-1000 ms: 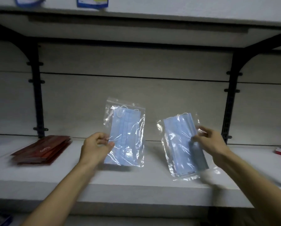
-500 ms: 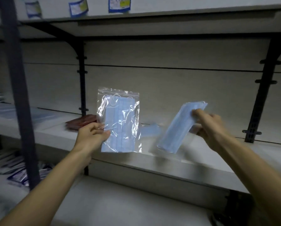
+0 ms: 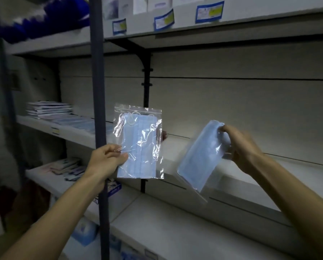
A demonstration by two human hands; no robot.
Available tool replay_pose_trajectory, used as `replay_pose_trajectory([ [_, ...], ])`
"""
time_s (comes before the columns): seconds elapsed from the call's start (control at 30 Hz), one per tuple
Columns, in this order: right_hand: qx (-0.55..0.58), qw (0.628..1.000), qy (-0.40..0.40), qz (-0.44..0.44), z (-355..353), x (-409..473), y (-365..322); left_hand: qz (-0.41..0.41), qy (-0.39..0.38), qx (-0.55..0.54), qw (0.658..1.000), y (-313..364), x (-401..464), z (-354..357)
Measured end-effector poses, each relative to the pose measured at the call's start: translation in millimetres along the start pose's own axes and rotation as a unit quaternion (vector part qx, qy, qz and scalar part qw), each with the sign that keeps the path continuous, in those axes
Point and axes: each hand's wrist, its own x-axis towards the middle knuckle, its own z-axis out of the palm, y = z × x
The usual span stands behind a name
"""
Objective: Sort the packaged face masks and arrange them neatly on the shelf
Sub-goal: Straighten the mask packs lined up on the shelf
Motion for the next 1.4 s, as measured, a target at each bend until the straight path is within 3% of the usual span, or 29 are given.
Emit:
replay_pose_trajectory([
  [0.27,-0.066,0.993,-0.096,-0.032,107.3,-13.4,-16.0,-0.007,0.008,0.019,1.0,-6.8,37.6,-112.7],
  [0.63,-0.131,0.986,-0.099,-0.015,262.7,-15.2,-25.9,-0.033,0.035,0.021,0.999,-34.9,102.3,-257.2],
  [0.97,-0.172,0.975,-0.134,0.032,382.7,32.6,-13.7,-0.026,0.073,0.01,0.997,-45.1,179.4,-327.2],
  [1.4,-0.184,0.968,-0.158,-0.068,536.3,124.6,-21.2,-0.007,0.077,0.017,0.997,-56.7,337.2,-388.6],
])
